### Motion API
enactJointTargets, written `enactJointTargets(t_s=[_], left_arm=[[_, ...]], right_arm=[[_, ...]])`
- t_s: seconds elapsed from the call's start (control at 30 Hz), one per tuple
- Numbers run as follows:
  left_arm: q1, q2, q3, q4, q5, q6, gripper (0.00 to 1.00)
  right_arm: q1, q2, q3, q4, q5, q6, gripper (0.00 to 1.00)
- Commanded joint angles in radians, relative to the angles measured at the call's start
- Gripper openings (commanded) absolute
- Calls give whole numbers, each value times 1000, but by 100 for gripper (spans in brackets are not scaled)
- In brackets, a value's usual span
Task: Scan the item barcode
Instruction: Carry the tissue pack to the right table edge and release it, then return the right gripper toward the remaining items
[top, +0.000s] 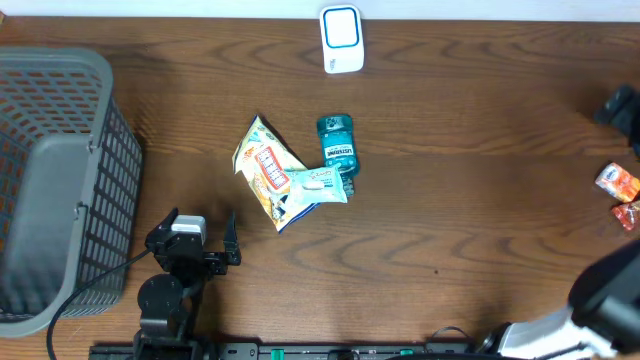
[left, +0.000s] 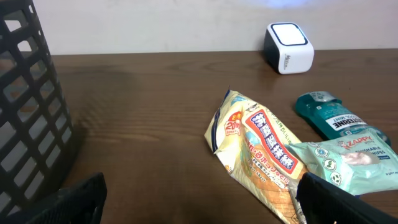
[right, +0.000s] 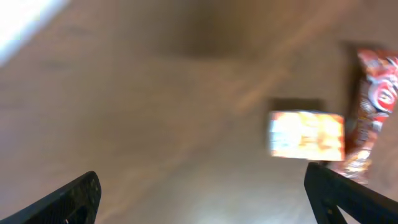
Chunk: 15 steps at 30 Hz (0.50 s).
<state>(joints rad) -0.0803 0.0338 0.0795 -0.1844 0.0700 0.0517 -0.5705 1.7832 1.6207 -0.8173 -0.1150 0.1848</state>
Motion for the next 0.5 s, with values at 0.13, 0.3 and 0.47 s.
enactJointTargets(t_s=[0.13, 0.3, 0.47], left_arm=[[3, -3, -14, -29, 9, -5, 98], [3, -3, -14, -29, 9, -5, 98], [3, -3, -14, -29, 9, -5, 98]], right_arm=[[177, -267, 28, -134, -179, 92, 99], [357, -343, 27, -190, -175, 92, 99], [557, -345, 16, -239, -135, 92, 99]])
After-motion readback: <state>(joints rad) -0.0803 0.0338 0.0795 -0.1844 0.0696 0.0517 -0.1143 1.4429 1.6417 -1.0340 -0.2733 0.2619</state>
